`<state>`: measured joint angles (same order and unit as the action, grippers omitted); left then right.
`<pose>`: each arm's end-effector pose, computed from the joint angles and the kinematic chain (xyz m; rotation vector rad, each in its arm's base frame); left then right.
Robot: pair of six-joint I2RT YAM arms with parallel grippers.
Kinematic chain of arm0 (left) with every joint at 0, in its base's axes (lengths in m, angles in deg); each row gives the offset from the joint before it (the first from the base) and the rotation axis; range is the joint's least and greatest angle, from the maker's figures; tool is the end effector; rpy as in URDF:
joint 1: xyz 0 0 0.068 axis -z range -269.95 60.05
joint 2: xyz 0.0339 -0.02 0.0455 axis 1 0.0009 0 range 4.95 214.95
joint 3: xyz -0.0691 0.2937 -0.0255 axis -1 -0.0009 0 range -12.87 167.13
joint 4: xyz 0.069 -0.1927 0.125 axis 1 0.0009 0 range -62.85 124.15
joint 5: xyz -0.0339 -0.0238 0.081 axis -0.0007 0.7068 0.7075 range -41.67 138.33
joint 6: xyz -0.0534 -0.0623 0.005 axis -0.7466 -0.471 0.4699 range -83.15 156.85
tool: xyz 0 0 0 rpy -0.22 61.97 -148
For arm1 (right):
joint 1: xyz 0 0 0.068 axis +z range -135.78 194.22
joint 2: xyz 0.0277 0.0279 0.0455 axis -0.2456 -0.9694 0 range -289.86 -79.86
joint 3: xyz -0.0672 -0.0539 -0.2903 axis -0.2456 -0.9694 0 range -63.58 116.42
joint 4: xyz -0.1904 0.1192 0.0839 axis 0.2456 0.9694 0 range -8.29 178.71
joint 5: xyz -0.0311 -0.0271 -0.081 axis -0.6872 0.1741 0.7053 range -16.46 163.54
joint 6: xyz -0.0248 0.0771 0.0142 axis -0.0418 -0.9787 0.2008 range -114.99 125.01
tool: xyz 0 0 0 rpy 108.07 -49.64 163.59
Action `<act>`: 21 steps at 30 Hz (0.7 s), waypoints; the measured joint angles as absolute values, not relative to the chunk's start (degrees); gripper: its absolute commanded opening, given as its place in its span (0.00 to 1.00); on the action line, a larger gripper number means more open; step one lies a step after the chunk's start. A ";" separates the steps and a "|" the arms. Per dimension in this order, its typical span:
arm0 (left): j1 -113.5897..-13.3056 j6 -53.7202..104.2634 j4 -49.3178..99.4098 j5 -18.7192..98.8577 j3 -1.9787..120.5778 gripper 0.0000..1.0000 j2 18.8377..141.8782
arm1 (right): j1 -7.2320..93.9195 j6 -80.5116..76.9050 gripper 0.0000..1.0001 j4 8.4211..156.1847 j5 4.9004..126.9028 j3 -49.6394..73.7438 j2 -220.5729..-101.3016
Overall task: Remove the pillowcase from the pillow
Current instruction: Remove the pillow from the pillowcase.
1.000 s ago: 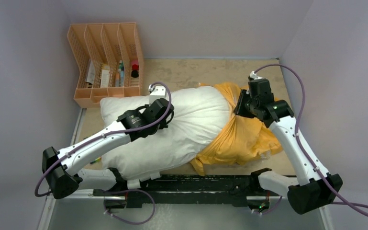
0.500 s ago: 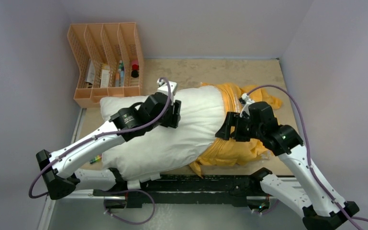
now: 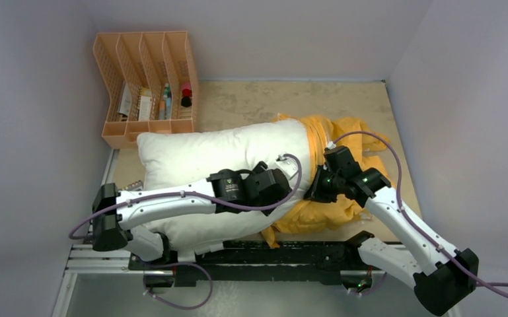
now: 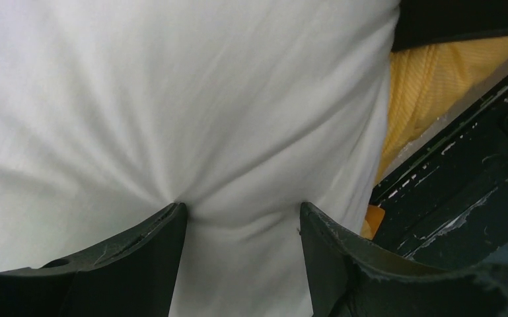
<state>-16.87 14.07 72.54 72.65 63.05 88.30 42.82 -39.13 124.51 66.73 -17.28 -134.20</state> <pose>0.1148 -0.2763 0.3263 0.8596 2.2387 -0.2519 0.1431 0.0877 0.2690 0.2946 2.5629 0.6676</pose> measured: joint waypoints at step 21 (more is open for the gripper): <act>-10.20 15.81 78.79 86.13 71.75 0.00 105.26 | 42.73 -38.04 0.11 128.25 77.36 -11.35 -132.43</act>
